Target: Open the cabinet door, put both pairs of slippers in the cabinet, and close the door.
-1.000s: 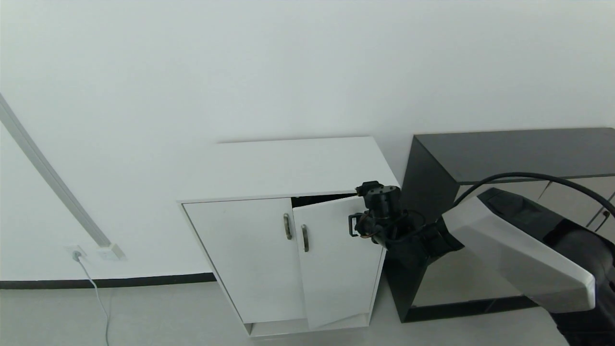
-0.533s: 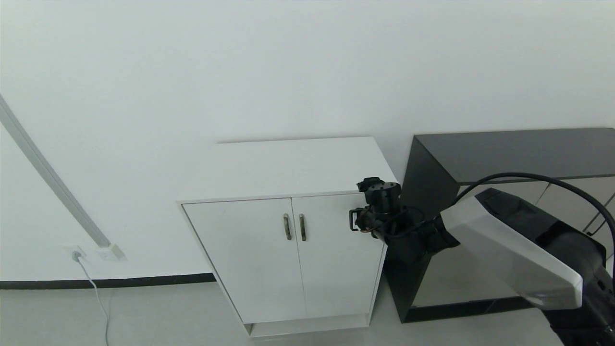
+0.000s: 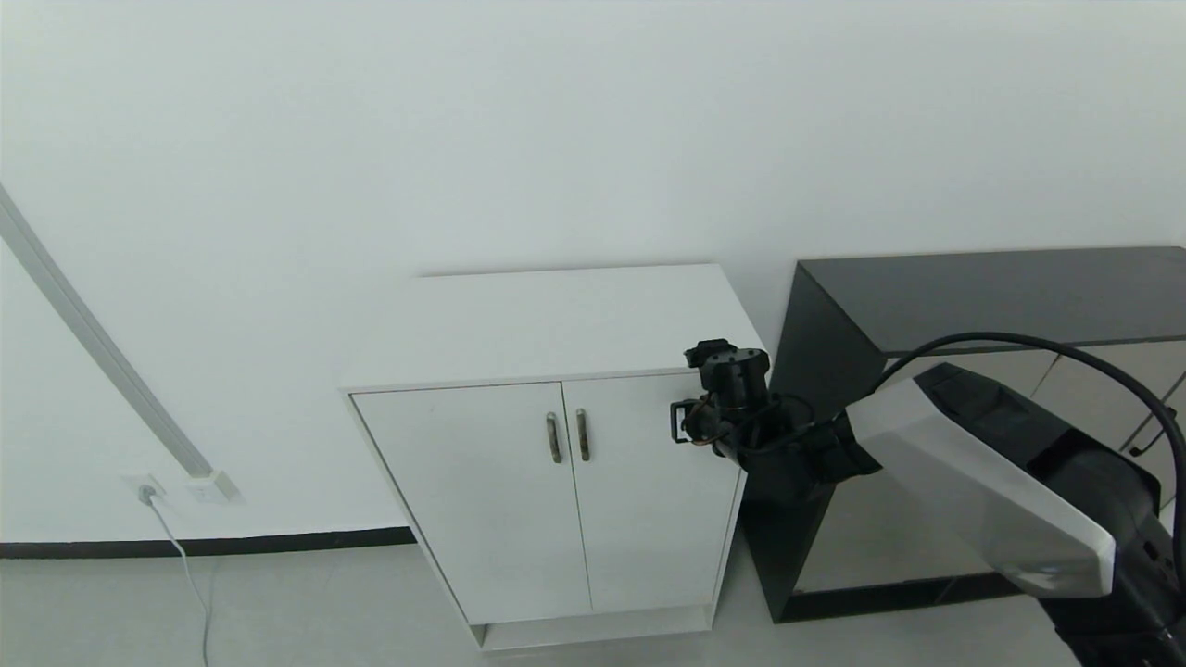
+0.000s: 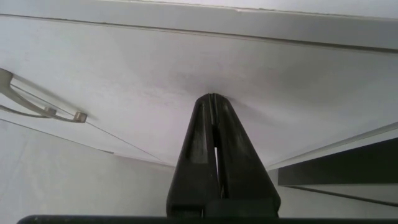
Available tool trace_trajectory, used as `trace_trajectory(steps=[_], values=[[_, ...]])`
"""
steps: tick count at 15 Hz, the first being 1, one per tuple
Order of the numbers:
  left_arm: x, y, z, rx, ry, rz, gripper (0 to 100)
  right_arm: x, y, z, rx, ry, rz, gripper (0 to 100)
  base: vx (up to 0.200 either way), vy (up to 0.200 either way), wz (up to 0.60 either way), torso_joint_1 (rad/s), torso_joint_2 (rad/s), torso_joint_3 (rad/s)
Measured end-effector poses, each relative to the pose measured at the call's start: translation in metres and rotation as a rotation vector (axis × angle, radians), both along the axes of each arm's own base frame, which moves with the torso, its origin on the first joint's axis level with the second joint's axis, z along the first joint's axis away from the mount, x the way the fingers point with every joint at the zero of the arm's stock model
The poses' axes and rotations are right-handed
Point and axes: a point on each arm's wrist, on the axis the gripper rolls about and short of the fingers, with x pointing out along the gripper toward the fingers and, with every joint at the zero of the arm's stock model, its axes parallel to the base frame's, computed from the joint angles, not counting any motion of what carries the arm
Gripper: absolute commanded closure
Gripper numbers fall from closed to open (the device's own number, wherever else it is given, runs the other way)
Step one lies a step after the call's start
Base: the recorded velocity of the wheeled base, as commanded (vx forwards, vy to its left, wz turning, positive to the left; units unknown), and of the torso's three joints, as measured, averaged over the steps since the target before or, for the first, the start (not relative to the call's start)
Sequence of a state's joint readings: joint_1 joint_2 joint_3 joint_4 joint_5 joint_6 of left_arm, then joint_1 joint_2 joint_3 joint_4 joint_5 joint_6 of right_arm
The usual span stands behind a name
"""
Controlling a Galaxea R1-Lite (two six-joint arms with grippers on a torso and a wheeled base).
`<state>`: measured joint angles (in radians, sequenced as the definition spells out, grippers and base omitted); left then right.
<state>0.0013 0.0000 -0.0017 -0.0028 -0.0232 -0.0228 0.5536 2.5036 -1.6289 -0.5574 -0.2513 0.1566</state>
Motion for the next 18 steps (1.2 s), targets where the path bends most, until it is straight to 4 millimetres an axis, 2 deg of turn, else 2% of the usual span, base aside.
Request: trace_trajectory(steps=[8,12,15,18], values=[[0.000,0.000,0.000,0.000,0.000,0.000,100,-0.016,-0.007,0.001,-0.021,0.032,-0.003,100,0.000,0.000,0.00,0.000,0.00,0.000],[0.000,0.000,0.000,0.000,0.000,0.000,100,-0.044,-0.027,0.021,-0.029,0.037,-0.033,100,0.000,0.000,0.00,0.000,0.00,0.000],[0.000,0.000,0.000,0.000,0.000,0.000,100,-0.068,-0.055,0.035,-0.036,0.030,-0.100,100,0.000,0.000,0.00,0.000,0.00,0.000],[0.000,0.000,0.000,0.000,0.000,0.000,100,-0.091,-0.097,0.049,-0.032,0.012,-0.203,100,0.000,0.000,0.00,0.000,0.00,0.000]])
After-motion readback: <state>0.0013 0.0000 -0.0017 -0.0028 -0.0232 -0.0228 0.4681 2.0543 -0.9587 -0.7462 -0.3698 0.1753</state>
